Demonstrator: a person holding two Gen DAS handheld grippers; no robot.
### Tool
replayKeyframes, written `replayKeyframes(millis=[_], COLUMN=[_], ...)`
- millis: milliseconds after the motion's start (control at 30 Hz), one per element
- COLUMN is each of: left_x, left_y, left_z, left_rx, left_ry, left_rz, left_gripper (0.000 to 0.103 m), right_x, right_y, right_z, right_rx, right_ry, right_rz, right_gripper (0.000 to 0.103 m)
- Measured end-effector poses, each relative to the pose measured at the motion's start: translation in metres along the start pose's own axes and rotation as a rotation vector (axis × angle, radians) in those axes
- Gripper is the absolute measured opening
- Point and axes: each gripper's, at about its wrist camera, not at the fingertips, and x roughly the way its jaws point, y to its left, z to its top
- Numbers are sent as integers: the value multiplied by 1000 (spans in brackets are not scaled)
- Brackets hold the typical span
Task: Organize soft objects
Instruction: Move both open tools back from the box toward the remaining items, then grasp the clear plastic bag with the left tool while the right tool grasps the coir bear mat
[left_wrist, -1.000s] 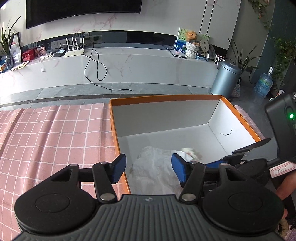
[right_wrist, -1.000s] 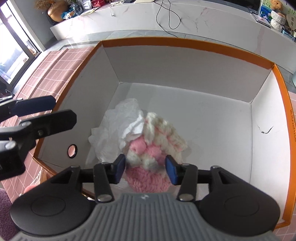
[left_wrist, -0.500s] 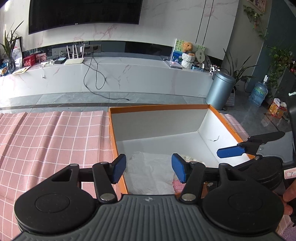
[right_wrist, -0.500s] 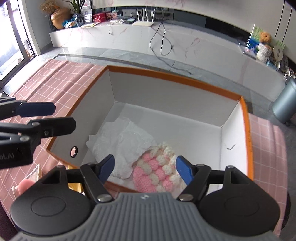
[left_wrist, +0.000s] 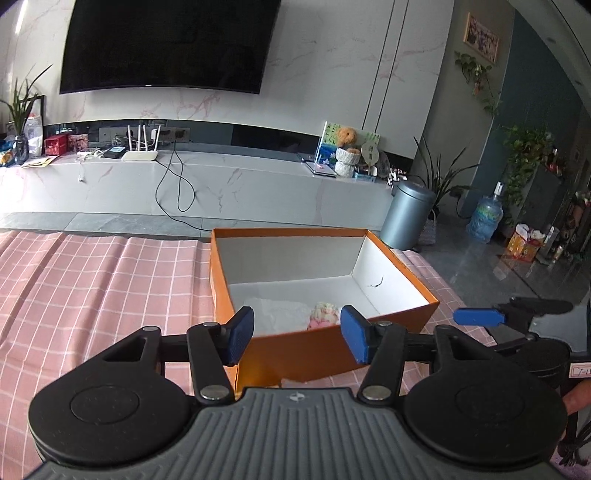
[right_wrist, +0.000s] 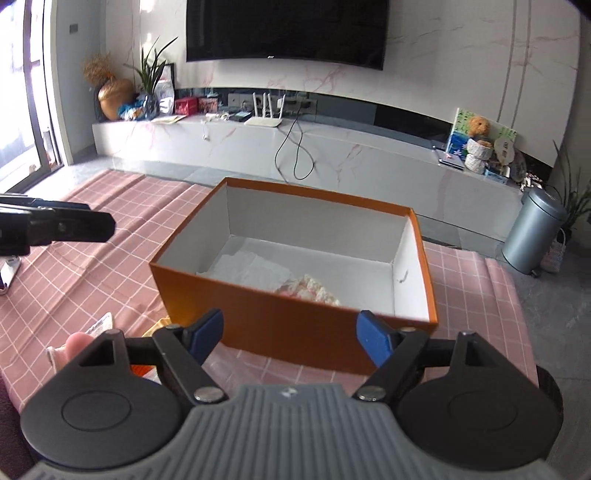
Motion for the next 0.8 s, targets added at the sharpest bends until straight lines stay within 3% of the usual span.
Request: replayKeyframes(millis=[233,433,567,800], left_x=[-8,12,29,61], left_y=[7,-7,-19,-21], left_z=[-47,-91,-107,-120], left_rx=[-80,-22,53,108], left_ry=[38,95,123,183], left_rz=[-15,-1,10,62], left_gripper=[60,60,74,76], right_x=[-19,-9,0,16], right_y=[7,21,20,10], right_z=[-64,-104,-115,-114], right_rx=[125,97,109,128], right_ry=[-14,29,75,97], right_rz=[-24,-93,-94,-95], right_gripper=[79,78,78,82])
